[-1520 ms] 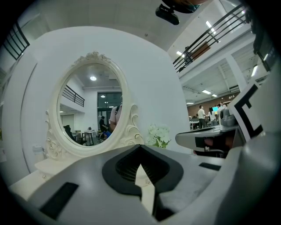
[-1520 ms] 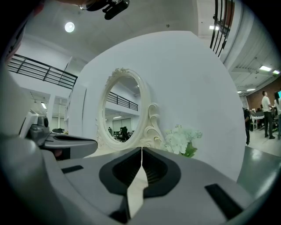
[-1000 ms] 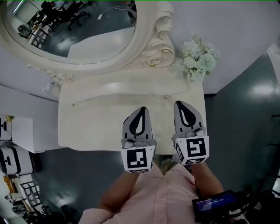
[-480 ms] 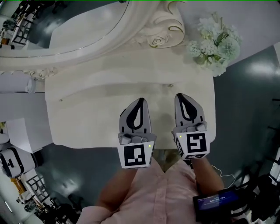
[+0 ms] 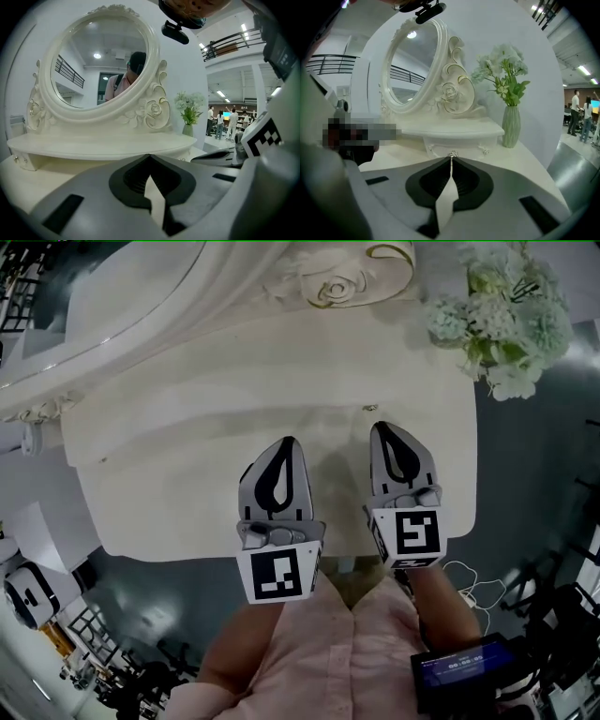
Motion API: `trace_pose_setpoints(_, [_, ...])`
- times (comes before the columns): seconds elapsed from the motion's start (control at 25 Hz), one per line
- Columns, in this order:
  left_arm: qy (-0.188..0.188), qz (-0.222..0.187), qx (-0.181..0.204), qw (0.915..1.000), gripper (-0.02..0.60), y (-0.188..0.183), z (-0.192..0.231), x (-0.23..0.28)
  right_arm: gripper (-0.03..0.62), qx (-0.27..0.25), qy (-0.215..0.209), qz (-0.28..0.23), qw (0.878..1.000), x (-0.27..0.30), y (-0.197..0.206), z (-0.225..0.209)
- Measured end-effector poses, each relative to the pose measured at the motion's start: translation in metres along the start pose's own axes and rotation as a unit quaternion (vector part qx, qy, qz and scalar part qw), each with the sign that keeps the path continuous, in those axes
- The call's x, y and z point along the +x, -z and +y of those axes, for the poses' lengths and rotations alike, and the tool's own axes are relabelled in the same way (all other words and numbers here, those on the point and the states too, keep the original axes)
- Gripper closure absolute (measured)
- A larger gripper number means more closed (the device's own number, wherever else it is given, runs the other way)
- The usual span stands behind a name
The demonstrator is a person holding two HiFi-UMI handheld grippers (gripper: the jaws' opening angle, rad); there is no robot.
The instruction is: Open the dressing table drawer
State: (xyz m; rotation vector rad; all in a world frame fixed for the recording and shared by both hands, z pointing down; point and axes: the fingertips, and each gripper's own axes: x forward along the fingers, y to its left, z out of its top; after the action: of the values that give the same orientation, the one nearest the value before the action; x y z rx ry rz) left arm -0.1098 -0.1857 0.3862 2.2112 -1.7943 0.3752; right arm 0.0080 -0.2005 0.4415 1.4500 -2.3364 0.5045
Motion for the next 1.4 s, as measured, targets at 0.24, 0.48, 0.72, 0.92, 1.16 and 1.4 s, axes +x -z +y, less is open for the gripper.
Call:
trace_pose_setpoints(0.24, [0.007, 0.016, -0.001, 0.9998, 0.574, 0.013, 0.003, 0.011, 0.571, 0.003, 0.013, 0.008, 1.0, 0.014, 0.009, -0.007])
trace_pose_setpoints(0.48, [0.009, 0.025, -0.006, 0.9996, 0.574, 0.021, 0.008, 0.018, 0.464, -0.004, 0.015, 0.034, 0.999, 0.024, 0.012, -0.002])
trace_pose_setpoints(0.72, [0.003, 0.026, -0.011, 0.9996, 0.574, 0.022, 0.017, 0.018, 0.462, -0.018, 0.032, 0.045, 0.998, 0.034, 0.009, -0.005])
trace_pose_setpoints(0.92, [-0.002, 0.027, -0.015, 0.9995, 0.574, 0.021, 0.022, 0.016, 0.462, -0.025, 0.044, 0.062, 0.997, 0.039, 0.011, -0.006])
trace_pose_setpoints(1.16, [0.0, 0.025, -0.016, 0.9996, 0.574, 0.019, 0.021, 0.015, 0.462, -0.028, 0.05, 0.073, 0.996, 0.042, 0.012, -0.005])
trace_pose_setpoints(1.4, [0.002, 0.027, -0.015, 0.9995, 0.574, 0.019, 0.019, 0.011, 0.464, -0.028, 0.048, 0.073, 0.996, 0.044, 0.01, -0.004])
